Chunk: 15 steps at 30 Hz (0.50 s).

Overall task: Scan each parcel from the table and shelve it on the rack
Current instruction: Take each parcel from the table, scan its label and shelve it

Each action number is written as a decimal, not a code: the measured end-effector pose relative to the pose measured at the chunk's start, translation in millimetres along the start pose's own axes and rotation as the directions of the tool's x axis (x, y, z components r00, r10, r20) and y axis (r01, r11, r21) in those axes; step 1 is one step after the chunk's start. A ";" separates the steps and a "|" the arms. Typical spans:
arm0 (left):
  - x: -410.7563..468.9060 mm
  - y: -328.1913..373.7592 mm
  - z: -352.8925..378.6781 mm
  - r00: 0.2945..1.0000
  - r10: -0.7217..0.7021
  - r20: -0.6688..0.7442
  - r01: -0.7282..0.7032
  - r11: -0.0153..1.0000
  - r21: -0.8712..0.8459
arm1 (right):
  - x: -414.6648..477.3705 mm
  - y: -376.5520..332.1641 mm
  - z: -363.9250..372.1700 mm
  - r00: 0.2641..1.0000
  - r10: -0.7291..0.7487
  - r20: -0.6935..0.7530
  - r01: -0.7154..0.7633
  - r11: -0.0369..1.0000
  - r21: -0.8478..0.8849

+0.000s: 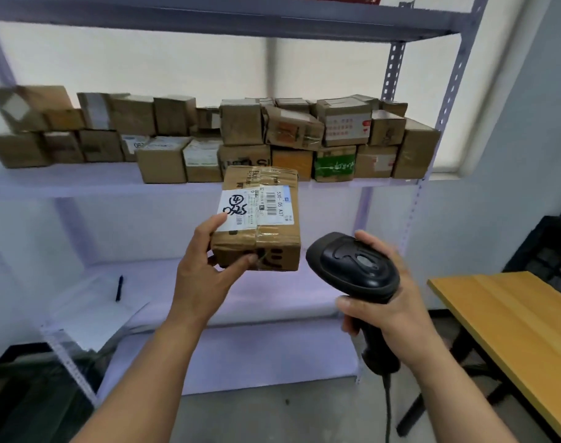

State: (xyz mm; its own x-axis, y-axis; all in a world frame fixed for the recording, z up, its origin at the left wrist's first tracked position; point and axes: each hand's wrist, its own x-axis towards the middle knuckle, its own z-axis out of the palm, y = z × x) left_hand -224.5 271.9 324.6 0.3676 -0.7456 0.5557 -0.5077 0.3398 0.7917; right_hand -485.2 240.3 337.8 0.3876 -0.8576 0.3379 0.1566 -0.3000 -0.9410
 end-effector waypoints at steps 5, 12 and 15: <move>27.3 -22.0 -44.7 0.992 -0.020 -0.124 0.023 1.000 0.017 | 35.9 10.6 30.9 0.997 0.031 0.071 -0.032 0.999 0.021; 79.7 -42.1 -81.0 0.962 -0.028 -0.271 0.058 0.993 0.106 | 99.2 31.3 57.4 0.983 -0.001 0.181 -0.012 0.998 0.068; 108.9 -45.8 -92.2 0.954 -0.028 -0.298 0.069 0.990 0.127 | 129.1 37.4 65.2 0.974 -0.024 0.225 0.007 0.997 0.076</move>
State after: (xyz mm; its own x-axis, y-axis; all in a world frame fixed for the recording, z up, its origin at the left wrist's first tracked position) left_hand -89.3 228.1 372.3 0.5972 -0.5500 0.5839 -0.5762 0.2123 0.7892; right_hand -370.1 145.6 347.3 0.5785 -0.7342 0.3555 0.2275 -0.2732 -0.9346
